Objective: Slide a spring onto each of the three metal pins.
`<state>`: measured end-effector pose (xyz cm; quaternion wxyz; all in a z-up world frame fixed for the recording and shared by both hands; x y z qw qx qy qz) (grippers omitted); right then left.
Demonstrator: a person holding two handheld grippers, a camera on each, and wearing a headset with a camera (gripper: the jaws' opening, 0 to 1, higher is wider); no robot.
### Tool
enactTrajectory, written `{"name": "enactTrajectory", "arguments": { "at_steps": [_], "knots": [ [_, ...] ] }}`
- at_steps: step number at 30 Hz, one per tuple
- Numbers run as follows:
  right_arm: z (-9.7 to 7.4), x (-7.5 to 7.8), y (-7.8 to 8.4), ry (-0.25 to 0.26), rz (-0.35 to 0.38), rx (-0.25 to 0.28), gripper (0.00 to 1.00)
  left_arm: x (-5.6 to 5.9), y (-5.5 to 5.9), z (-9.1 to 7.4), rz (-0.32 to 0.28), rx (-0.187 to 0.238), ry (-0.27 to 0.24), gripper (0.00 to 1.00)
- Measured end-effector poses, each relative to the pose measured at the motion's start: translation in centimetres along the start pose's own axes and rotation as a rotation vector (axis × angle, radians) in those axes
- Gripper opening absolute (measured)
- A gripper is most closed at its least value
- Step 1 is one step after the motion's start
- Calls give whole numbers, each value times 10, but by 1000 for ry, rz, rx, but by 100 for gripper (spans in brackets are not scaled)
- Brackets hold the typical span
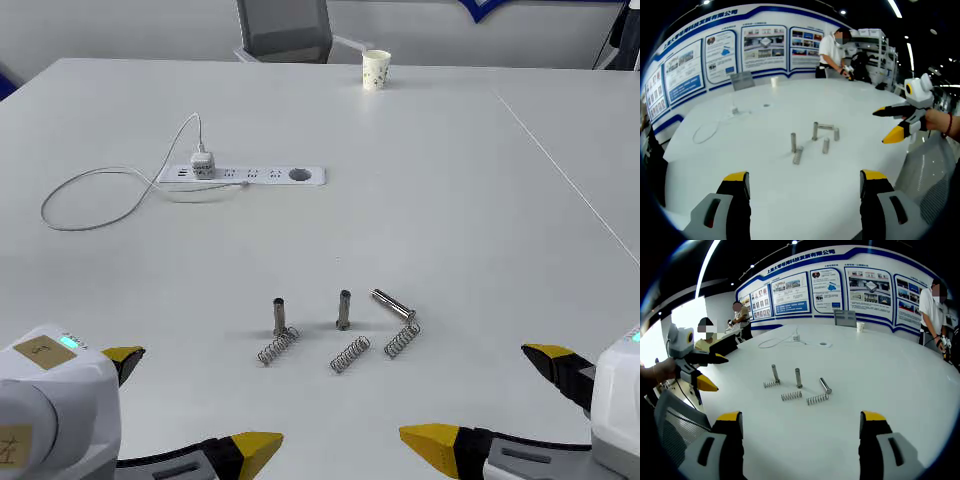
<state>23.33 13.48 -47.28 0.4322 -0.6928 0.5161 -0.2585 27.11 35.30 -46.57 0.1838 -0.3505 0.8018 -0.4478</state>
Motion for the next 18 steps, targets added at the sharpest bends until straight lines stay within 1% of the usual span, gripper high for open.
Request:
{"name": "enactTrajectory", "arguments": {
  "at_steps": [4, 9, 11, 14, 18],
  "knots": [
    [-1, 2, -1, 6, -3, 1, 98, 1, -1, 0, 4, 2, 2, 92],
    [-3, 5, -1, 14, -4, 2, 98, 1, -4, 0, 9, 15, -3, 91],
    [-3, 6, -1, 18, 0, 2, 97, 1, -3, 0, 11, 6, -3, 91],
    [-4, 7, -1, 22, 0, -1, 97, 1, -4, 0, 15, 9, -3, 92],
    [-5, 7, -1, 22, -3, -3, 97, 1, -4, 0, 18, 1, -4, 92]
  ]
}}
Point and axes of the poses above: the centre of the closed fingertips' face, and the gripper's own axes: z roughly forward along the fingers, x roughly to its right, y roughly out of its underside, the point moved 1 cm from there along -z, roughly backward along the fingers, and after that the axes turned 1 degree about -y, right-handed, at the moved point
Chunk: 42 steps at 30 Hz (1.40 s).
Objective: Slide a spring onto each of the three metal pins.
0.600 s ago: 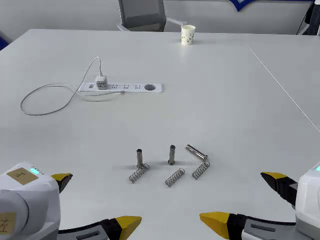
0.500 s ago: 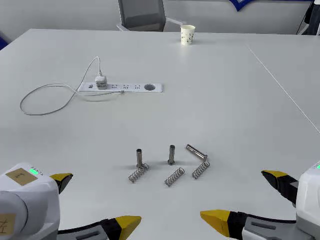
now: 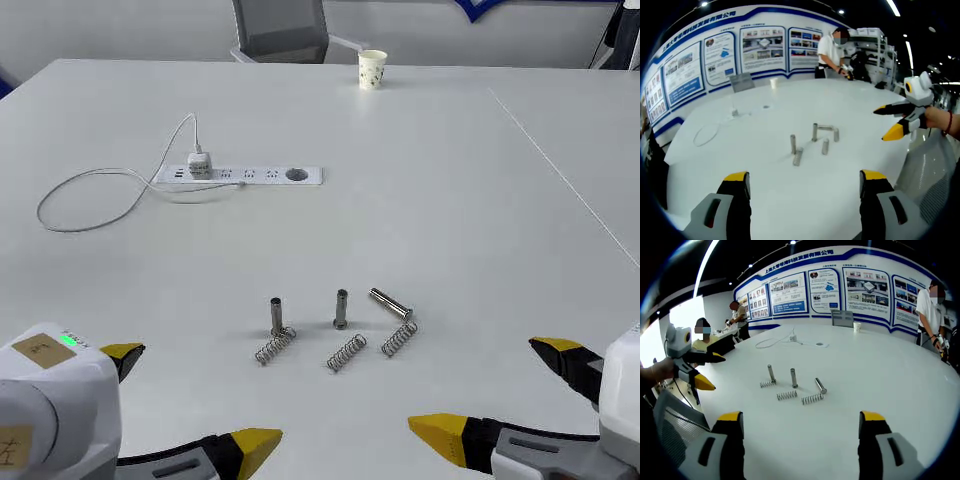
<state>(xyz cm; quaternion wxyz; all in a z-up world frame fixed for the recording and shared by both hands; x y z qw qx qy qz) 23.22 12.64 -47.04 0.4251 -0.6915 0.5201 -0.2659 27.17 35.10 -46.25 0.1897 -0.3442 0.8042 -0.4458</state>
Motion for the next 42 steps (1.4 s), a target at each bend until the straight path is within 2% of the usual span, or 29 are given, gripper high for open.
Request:
{"name": "enactTrajectory", "arguments": {
  "at_steps": [29, 40, 42],
  "knots": [
    [0, 2, 2, -2, -5, -20, 95, 0, -4, 1, -9, 16, 8, 93],
    [12, 5, -12, -24, -23, -17, 90, 1, -6, 4, -19, 19, 20, 92],
    [16, 4, -13, -41, -34, -25, 90, 2, -6, 6, -17, 16, 23, 92]
  ]
}}
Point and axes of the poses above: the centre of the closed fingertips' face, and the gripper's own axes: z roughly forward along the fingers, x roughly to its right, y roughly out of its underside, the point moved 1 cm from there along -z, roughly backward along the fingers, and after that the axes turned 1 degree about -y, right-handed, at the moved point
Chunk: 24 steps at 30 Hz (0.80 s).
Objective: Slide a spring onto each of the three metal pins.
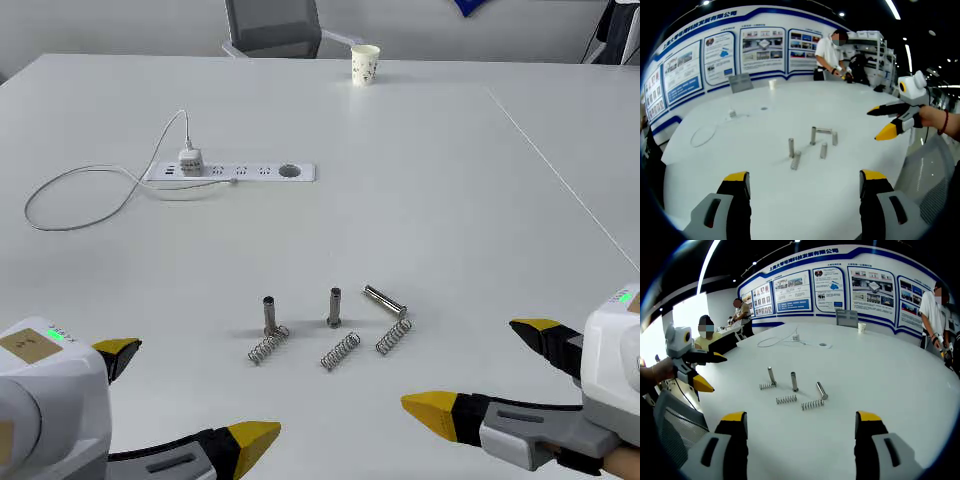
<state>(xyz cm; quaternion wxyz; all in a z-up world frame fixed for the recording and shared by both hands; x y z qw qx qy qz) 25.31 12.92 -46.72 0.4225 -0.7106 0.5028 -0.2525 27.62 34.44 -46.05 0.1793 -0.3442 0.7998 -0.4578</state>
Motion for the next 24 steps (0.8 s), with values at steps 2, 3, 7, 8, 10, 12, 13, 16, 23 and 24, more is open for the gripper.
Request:
{"name": "enactTrajectory", "arguments": {
  "at_steps": [2, 3, 7, 8, 10, 12, 13, 16, 23, 24],
  "knots": [
    [4, 0, -2, -5, -13, -9, 89, 1, 0, 1, 1, 1, 2, 92],
    [6, 1, -3, -8, -18, -10, 89, 1, 0, 1, 3, 1, 4, 92],
    [15, 3, -8, -25, -27, -13, 87, 1, 0, 3, 6, 1, 5, 91],
    [17, 4, -10, -26, -30, -14, 86, 1, 0, 3, 6, 2, 4, 91],
    [22, 6, -12, -31, -37, -13, 84, 1, 0, 4, 6, 5, 4, 91],
    [26, 8, -13, -39, -39, -19, 83, 0, 0, 4, 6, 5, 4, 91],
    [28, 8, -14, -40, -41, -20, 82, 0, 1, 5, 6, 4, 5, 90],
    [34, 11, -16, -44, -50, -22, 80, 0, 1, 6, 8, 7, 8, 90],
    [47, 20, -22, -56, -67, -17, 73, 2, 1, 10, 11, 8, 13, 89],
    [49, 21, -22, -56, -68, -17, 72, 2, 1, 11, 11, 7, 13, 89]
  ]
}}
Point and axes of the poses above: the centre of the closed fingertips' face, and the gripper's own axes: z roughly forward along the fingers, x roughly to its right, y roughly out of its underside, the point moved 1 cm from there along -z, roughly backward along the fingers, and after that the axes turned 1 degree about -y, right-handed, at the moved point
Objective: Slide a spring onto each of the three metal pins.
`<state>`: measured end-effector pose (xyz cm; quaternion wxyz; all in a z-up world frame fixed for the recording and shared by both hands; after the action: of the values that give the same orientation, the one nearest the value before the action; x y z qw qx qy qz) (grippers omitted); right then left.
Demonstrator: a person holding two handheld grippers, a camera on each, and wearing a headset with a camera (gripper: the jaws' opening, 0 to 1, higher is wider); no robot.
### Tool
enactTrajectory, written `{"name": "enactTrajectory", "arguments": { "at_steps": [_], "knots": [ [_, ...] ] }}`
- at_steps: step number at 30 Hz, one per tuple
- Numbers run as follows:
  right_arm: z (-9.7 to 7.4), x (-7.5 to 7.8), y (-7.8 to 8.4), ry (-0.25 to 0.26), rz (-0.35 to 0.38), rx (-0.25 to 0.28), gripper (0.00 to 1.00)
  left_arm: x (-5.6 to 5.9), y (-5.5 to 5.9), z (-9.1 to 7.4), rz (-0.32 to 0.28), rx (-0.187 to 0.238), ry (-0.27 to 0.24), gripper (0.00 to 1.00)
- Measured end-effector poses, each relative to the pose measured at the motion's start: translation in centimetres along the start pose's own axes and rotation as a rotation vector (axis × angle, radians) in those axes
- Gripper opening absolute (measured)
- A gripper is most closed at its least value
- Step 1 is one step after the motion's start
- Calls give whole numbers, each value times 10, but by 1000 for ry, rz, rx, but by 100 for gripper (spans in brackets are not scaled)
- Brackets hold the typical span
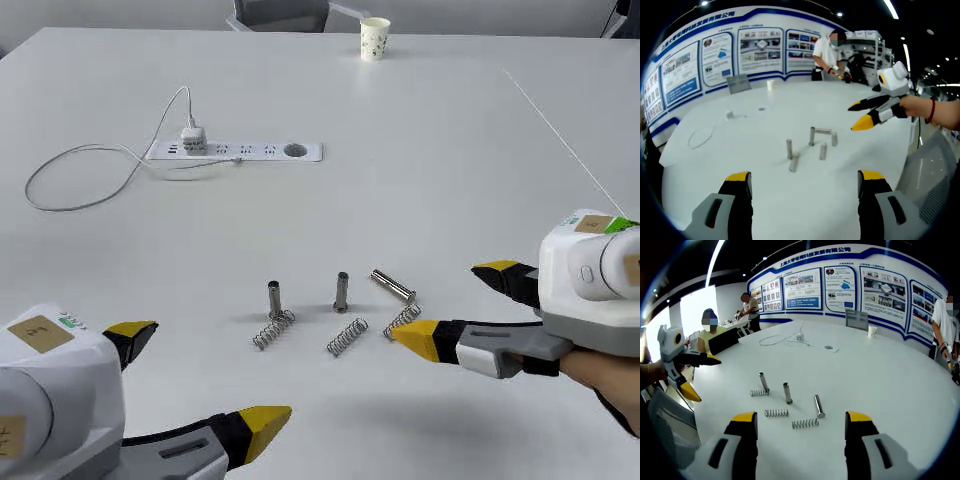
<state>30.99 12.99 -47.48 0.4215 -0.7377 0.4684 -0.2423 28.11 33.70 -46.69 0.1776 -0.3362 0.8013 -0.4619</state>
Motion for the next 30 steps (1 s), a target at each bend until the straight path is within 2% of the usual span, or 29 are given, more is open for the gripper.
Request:
{"name": "enactTrajectory", "arguments": {
  "at_steps": [13, 30],
  "knots": [
    [26, 16, -4, 5, -6, -20, 58, 5, 3, 5, 3, 3, 14, 87],
    [62, 23, 0, -4, 13, -34, 38, 7, 6, 11, 6, 1, 22, 85]
  ]
}}
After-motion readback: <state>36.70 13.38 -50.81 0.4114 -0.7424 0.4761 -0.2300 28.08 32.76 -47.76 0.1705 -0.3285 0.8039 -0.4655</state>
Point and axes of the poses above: the centre of the closed fingertips' face, and the gripper's own axes: z roughly forward along the fingers, x roughly to its right, y roughly out of its underside, the point moved 1 cm from there along -z, roughly backward along the fingers, and after that the axes turned 1 degree about -y, right-handed, at the moved point
